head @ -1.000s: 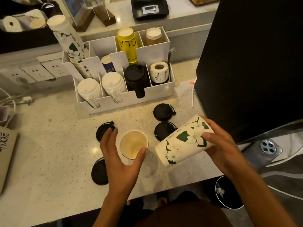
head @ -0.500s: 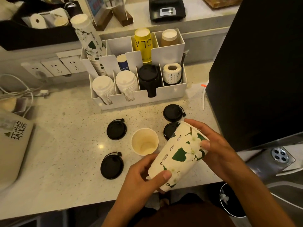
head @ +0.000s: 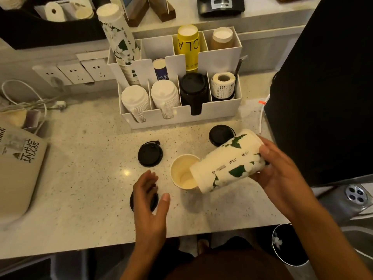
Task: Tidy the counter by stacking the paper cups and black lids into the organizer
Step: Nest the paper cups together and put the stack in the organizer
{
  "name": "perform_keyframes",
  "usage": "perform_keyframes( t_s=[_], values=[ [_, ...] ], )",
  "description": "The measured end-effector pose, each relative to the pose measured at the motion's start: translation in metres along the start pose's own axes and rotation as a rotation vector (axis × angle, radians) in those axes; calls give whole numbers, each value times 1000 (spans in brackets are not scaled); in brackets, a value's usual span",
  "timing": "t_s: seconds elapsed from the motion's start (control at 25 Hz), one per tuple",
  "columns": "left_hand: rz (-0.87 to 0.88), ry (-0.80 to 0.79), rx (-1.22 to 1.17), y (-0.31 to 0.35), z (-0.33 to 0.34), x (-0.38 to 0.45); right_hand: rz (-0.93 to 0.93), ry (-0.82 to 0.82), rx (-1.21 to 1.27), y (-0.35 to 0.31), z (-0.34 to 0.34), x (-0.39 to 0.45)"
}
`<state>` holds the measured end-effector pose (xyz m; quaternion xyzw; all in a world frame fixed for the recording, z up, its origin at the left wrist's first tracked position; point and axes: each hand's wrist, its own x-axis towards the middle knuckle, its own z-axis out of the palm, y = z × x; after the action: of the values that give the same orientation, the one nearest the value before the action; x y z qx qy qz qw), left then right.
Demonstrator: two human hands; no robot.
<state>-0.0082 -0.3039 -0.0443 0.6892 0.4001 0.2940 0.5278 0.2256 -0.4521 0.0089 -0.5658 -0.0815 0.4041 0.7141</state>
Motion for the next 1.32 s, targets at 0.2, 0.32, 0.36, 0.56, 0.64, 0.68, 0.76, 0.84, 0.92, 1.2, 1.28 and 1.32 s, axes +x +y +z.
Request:
perform_keyframes(
  t_s=[0.2,0.32,0.36,0.56,0.64,0.68,0.76,0.84,0.92,1.2,1.28,1.32],
  values=[
    [-198,-290,228,-34,16,28,-30,24,29,0,8,6],
    [-151,-356,104,-40,37,38,-36,20,9,3,16,7],
    [-130,-340,82,-40,42,41,-38,24,0,3,18,7],
    [-162,-246,96,-32,47,39,-77,32,-125,2,25,12],
    [-113,-241,63,-36,41,35,-95,28,-230,2,25,17],
    [-102,-242,54,-38,38,34,-102,18,-282,2,27,19],
    [-103,-250,51,-37,33,31,-110,-3,-361,1,32,21],
    [-105,-259,69,-36,31,28,-129,-5,-440,0,36,22],
    [-113,-281,80,-37,27,28,-125,1,-492,4,42,21],
    [-48,-320,133,-31,31,27,-120,-26,-617,18,55,26],
    [-23,-304,172,-31,31,27,-106,-29,-619,22,57,27],
    [-19,-297,181,-30,31,27,-102,-35,-624,24,56,28]
  ],
)
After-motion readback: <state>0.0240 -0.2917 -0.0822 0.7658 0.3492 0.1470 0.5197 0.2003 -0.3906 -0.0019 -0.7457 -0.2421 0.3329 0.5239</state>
